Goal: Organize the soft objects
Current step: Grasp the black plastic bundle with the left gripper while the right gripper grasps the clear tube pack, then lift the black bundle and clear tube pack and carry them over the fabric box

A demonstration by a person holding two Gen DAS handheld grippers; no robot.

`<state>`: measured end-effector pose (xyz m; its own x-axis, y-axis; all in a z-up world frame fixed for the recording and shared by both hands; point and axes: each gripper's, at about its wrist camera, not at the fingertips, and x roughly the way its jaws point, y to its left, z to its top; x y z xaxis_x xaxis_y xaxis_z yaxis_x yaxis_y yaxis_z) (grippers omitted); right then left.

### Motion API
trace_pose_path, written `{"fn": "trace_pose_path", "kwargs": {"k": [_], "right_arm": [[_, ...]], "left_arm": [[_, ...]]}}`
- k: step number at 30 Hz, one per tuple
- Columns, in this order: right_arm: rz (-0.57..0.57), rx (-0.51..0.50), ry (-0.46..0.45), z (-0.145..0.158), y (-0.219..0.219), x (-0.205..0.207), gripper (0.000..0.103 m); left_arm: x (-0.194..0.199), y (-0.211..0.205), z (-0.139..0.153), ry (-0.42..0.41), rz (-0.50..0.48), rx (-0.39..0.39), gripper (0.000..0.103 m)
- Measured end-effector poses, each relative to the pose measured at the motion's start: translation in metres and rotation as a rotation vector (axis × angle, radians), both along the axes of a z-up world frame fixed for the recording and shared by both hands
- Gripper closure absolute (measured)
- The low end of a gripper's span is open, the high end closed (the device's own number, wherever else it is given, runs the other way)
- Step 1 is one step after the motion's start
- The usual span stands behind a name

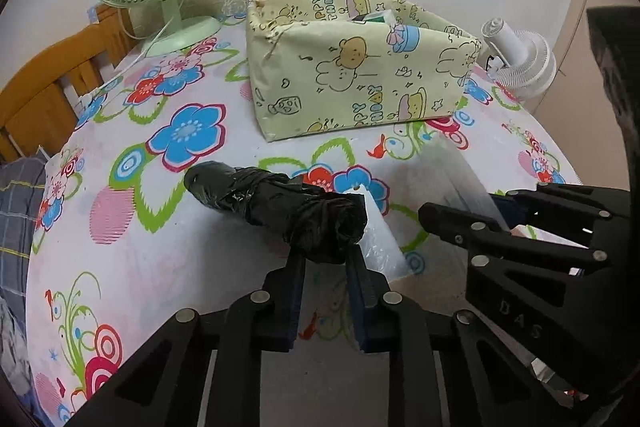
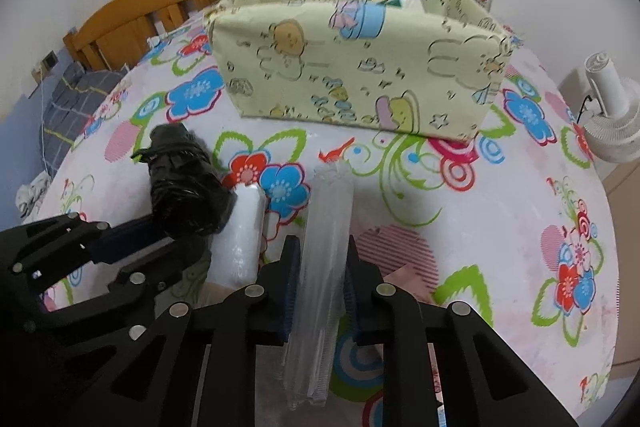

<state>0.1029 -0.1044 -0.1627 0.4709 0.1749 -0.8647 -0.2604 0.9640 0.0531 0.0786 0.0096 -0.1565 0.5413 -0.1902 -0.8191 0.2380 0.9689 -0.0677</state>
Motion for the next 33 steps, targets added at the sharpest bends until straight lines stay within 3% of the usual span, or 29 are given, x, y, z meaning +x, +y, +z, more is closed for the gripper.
{"fn": "trace_pose_path", "kwargs": {"k": [33], "right_arm": [[-0.054,0.045,-0.157,0.076,-0.032,-0.002,0.08]], "left_arm": [[0.003,-0.039,0.072,-0.165,-0.065,0.011,0.089]]}}
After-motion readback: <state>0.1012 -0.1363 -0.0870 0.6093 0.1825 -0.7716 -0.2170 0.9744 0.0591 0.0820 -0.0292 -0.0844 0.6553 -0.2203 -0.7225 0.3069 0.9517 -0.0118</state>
